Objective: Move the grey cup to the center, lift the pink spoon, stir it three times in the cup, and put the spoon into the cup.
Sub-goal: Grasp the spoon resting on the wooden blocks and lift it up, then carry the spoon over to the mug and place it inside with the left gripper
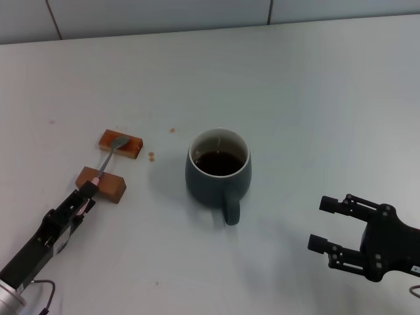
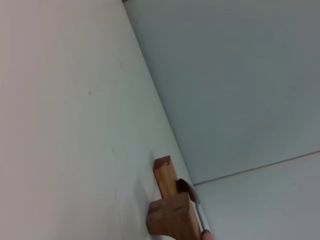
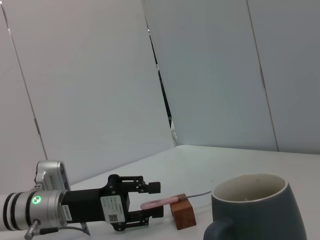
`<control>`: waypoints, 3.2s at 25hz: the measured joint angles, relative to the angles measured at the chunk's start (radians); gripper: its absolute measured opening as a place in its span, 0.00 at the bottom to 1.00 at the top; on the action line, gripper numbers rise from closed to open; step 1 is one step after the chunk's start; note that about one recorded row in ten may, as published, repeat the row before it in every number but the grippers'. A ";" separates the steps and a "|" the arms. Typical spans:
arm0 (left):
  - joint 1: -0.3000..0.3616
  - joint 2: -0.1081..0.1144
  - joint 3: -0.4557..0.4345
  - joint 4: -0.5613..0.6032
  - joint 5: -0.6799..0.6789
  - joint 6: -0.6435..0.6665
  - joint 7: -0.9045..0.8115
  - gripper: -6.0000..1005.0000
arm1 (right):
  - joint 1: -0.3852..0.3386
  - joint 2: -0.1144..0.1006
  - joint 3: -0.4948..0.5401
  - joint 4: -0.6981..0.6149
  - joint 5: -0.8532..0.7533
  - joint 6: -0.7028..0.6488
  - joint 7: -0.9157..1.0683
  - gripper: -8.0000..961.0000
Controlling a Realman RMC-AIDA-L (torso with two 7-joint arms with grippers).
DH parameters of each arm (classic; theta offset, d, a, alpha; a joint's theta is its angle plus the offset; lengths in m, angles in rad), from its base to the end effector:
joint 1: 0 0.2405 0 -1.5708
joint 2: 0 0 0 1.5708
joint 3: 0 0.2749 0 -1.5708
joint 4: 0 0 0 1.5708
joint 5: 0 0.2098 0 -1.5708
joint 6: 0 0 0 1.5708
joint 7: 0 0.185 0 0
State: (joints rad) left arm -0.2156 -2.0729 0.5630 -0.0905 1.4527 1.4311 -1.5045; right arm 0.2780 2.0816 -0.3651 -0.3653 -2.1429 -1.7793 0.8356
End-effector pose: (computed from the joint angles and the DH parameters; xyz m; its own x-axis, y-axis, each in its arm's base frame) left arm -0.3594 0.2363 -0.0906 -0.3493 0.5256 0.7757 0.8980 -0.0486 0.4373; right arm 0.3195 0.2278 -0.0614 0.7017 -0.2317 -0.6738 -0.4573 -0.8716 -0.1765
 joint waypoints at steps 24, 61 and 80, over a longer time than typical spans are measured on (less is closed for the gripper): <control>-0.010 -0.001 0.008 -0.002 0.000 -0.010 -0.014 0.49 | 0.001 0.000 0.000 -0.004 0.000 -0.006 0.013 0.77; -0.013 0.004 0.062 0.061 0.000 0.007 0.005 0.13 | 0.018 0.000 0.000 -0.007 0.000 -0.027 0.041 0.77; -0.099 0.010 0.294 1.411 0.457 0.130 -0.196 0.13 | 0.027 -0.001 0.007 -0.013 0.007 -0.024 0.040 0.77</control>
State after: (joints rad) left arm -0.3143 -2.0627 0.8567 1.3206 1.9102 1.5611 -1.7008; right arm 0.3047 2.0804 -0.3581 -0.3785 -2.1362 -1.8036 0.8760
